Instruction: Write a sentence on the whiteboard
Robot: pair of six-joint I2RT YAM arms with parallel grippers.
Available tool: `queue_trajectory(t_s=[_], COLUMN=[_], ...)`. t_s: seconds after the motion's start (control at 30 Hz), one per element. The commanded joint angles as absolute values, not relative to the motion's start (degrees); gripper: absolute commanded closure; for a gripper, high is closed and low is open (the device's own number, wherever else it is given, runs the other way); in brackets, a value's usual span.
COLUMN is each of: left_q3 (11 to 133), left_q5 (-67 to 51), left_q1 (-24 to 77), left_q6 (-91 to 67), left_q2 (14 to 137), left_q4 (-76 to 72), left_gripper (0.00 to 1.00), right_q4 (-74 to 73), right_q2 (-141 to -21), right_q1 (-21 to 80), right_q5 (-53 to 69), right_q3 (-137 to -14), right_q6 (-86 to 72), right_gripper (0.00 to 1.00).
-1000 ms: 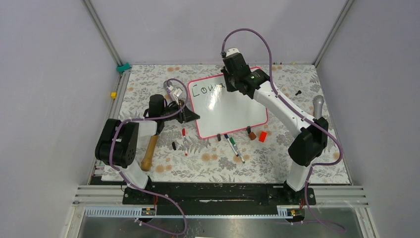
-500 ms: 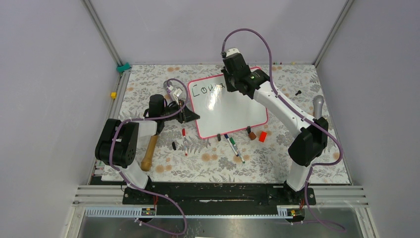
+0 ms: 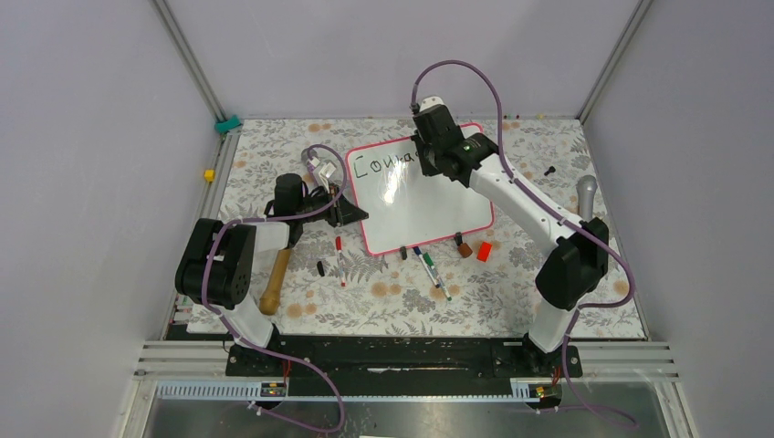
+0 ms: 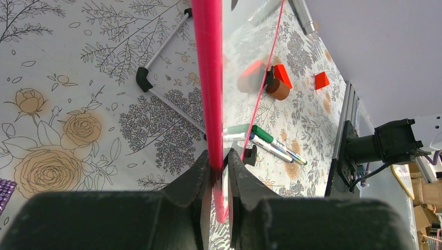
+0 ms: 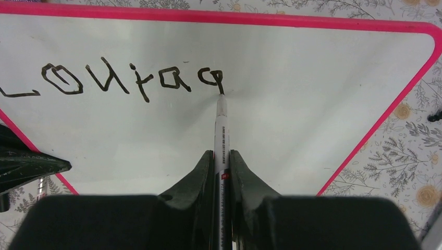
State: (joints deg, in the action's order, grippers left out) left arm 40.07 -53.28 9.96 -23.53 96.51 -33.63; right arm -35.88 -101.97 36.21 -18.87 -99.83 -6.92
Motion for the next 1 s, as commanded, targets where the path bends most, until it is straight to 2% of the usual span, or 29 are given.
queue_trajectory(t_s=[0.0,0.47,0.97], left_q3=[39.73,39.67,39.57], left_q5=[-49.55,-49.83,-49.78], left_q1=[9.33,9.14,9.14], left_q6=[-19.95,-20.25,-20.37], left_q2=[98.01,98.05,98.08], left_q4=[-32.78,-33.18,-33.35], left_gripper=[1.00,1.00,1.00], right_q4=[-35.77,-35.14,-35.08], right_q2=[-100.39,-100.08,-101.65], right_q1=[35.42,35.48,35.50], right_q5=[-18.03,-12.00,-12.41], right_q3=[-98.18,-97.18,-101.43], right_q6=[-7.47,-9.03,-8.79], right_gripper=[1.00,1.00,1.00])
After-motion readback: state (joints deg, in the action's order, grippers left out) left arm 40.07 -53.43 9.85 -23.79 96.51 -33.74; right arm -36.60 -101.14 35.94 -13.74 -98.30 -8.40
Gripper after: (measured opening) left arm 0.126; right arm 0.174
